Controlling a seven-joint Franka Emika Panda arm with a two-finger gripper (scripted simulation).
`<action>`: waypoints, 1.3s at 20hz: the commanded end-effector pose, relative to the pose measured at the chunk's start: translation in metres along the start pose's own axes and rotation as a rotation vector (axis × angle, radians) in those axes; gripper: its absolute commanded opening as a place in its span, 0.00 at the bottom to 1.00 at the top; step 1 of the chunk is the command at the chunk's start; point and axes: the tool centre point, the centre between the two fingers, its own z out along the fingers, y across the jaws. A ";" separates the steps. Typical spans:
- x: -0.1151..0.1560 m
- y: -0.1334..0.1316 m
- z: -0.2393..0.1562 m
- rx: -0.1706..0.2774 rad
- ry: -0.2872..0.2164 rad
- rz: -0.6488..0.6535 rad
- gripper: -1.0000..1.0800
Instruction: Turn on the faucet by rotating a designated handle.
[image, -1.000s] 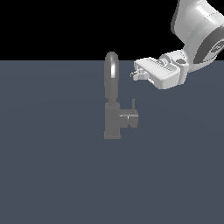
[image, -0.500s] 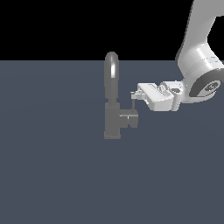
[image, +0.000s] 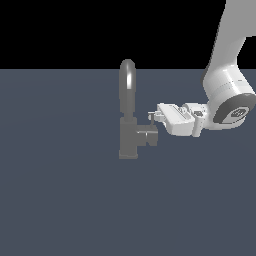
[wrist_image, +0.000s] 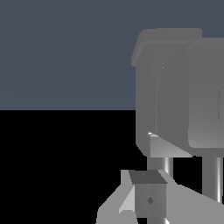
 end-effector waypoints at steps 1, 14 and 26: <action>-0.002 0.000 0.000 -0.003 0.003 -0.004 0.00; -0.008 0.019 0.000 -0.006 0.005 -0.007 0.00; -0.016 0.041 0.000 -0.001 0.011 -0.020 0.00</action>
